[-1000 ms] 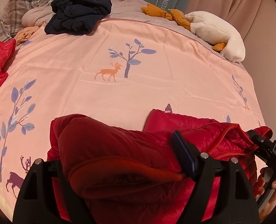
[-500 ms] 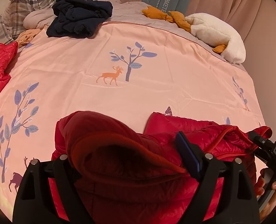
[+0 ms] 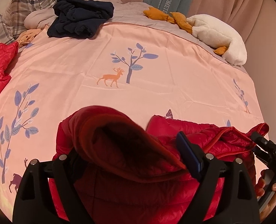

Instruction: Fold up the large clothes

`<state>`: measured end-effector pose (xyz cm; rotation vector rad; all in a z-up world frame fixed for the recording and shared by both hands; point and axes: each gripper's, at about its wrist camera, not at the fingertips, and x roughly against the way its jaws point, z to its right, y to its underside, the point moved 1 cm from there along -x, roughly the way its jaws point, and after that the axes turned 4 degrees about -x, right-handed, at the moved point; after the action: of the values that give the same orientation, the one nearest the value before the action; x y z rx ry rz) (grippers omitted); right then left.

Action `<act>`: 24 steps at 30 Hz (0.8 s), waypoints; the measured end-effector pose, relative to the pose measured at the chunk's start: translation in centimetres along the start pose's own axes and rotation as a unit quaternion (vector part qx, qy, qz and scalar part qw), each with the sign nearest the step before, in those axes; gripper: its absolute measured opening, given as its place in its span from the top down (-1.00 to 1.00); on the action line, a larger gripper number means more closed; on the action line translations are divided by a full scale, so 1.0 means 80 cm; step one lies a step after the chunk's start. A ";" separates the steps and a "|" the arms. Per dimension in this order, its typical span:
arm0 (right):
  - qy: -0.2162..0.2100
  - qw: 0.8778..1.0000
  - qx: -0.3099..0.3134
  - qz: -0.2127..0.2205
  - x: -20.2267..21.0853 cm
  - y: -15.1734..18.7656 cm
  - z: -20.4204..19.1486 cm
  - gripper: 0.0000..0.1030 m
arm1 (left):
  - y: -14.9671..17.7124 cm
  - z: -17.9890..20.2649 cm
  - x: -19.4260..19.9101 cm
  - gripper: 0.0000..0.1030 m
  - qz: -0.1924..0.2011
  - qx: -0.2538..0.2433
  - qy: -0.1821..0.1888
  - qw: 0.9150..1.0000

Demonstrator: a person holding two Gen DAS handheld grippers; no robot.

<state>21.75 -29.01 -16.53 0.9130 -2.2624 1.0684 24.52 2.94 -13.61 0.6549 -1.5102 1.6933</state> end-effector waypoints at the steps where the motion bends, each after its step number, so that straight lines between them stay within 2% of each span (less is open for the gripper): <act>1: 0.000 1.000 0.000 0.001 0.001 0.001 0.000 -0.71 | -0.001 0.000 0.000 -0.72 0.001 0.001 0.000 1.000; 5: 0.004 1.000 0.001 0.003 -0.001 -0.002 0.001 -0.72 | -0.004 0.000 -0.001 -0.80 0.007 0.000 -0.005 1.000; 24: 0.011 1.000 0.000 0.004 -0.014 -0.009 0.002 -0.75 | -0.009 -0.005 -0.011 -0.80 0.008 0.002 -0.007 1.000</act>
<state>23.07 -29.05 -16.99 0.8885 -2.2489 1.0779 25.67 3.13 -13.95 0.6599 -1.5249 1.7070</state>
